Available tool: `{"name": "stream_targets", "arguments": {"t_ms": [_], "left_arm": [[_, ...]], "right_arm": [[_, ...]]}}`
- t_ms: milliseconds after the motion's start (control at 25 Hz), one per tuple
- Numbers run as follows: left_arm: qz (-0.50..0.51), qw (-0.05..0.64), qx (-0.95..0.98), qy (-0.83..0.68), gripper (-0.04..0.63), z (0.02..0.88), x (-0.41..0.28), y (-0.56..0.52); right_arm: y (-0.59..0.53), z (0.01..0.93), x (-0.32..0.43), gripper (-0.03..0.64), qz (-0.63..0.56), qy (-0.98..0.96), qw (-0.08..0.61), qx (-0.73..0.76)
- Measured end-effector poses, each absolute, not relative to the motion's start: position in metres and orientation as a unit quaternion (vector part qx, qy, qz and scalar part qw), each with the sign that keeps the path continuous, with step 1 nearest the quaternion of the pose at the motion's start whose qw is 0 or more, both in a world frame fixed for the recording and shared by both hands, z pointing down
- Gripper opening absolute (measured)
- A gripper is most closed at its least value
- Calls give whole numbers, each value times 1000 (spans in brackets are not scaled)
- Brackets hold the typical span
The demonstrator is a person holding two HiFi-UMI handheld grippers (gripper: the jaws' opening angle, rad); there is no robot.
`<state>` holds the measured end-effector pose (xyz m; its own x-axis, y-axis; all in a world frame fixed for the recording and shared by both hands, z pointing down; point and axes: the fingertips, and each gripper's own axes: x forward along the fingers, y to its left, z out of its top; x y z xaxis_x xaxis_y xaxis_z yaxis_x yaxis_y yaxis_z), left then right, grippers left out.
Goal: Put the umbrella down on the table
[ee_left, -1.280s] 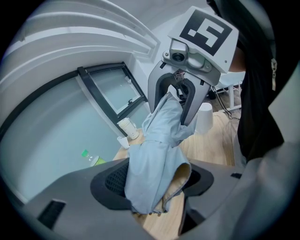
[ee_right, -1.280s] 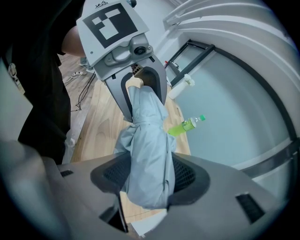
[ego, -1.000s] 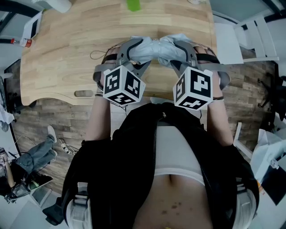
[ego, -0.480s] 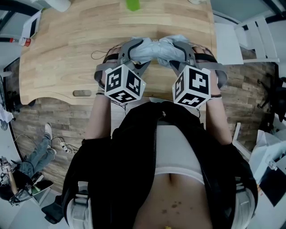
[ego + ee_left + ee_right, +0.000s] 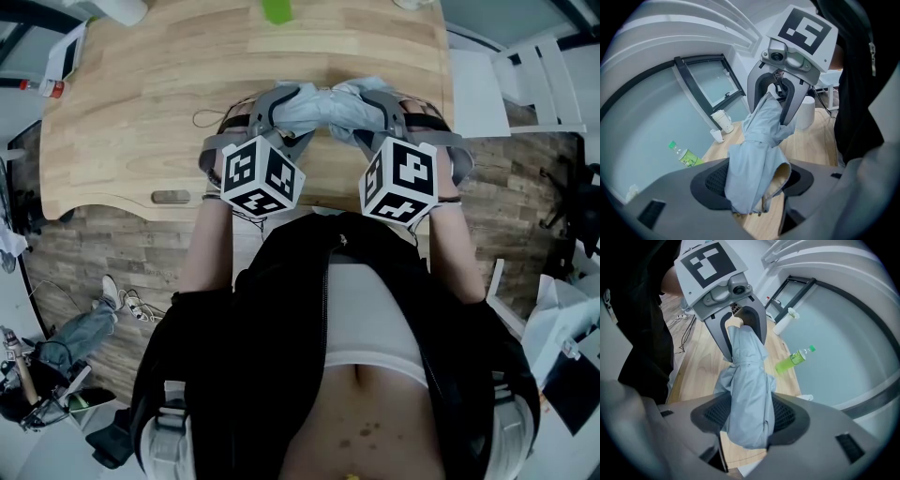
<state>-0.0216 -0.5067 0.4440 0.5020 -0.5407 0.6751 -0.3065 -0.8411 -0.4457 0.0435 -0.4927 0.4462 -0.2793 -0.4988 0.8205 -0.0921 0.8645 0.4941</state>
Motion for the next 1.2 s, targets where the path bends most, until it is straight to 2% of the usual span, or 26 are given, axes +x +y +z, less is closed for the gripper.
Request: {"name": "stream_targets", "arguments": {"t_ms": [1200], "left_arm": [[-446,121,-855,237,279,464,-21,-504]], "right_arm": [[-490,467,44,258,-162,-782,574,179]]}}
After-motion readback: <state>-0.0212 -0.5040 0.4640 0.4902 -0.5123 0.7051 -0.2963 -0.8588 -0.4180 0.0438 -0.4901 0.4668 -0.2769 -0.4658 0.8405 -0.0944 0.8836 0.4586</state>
